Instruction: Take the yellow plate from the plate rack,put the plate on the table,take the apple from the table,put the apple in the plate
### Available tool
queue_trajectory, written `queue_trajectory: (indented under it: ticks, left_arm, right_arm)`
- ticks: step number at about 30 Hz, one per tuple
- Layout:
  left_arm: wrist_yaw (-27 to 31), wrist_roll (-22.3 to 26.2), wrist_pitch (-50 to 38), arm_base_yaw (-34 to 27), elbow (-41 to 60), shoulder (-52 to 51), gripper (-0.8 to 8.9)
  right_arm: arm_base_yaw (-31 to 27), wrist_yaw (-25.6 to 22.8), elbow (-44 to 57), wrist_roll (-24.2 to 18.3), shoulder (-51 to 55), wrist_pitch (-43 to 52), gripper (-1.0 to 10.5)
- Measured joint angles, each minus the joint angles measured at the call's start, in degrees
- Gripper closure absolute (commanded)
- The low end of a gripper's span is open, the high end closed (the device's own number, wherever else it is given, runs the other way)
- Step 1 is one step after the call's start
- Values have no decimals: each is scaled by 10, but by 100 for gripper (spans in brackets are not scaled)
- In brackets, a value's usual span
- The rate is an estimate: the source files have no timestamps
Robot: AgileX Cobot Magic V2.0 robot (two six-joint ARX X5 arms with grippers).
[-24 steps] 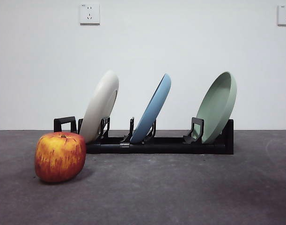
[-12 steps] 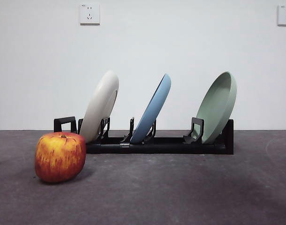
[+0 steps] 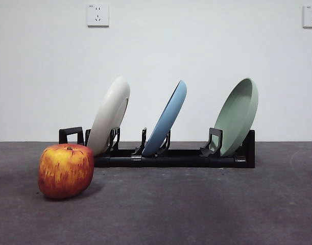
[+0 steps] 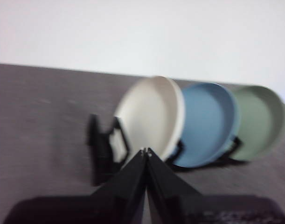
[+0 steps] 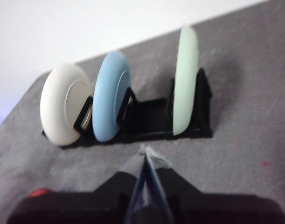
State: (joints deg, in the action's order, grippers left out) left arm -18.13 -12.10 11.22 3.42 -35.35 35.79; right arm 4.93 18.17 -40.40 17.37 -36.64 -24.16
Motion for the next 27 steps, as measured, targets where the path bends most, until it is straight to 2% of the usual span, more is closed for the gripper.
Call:
queue_trajectory:
  ticks: [2, 5, 7, 10, 12, 14, 15, 22, 27]
  left_arm:
    - [-39, 0, 12, 0, -40, 52, 817]
    - [-78, 0, 37, 0, -90, 120, 814]
    - [-99, 0, 49, 0, -121, 157, 814]
    - [-132, 0, 72, 0, -176, 221, 796]
    - [-141, 0, 90, 3, -209, 258, 696]
    - [-142, 0, 106, 9, -242, 294, 550]
    - [-142, 0, 109, 13, -256, 310, 521]
    - [-141, 0, 111, 53, -358, 422, 525]
    - [-110, 5, 113, 86, -419, 501, 525]
  right_arm:
    - [0, 18, -35, -15, -37, -21, 881]
    - [0, 32, -70, -33, -76, -42, 716]
    - [0, 43, -90, -40, -99, -54, 662]
    - [0, 62, -108, -46, -130, -57, 657]
    - [0, 73, -113, -48, -141, -58, 657]
    - [0, 85, -113, -48, -149, -58, 657]
    - [1, 87, -113, -48, -151, -59, 657]
    - [4, 89, -113, -50, -158, -59, 658]
    - [4, 89, -113, -50, -158, -59, 658]
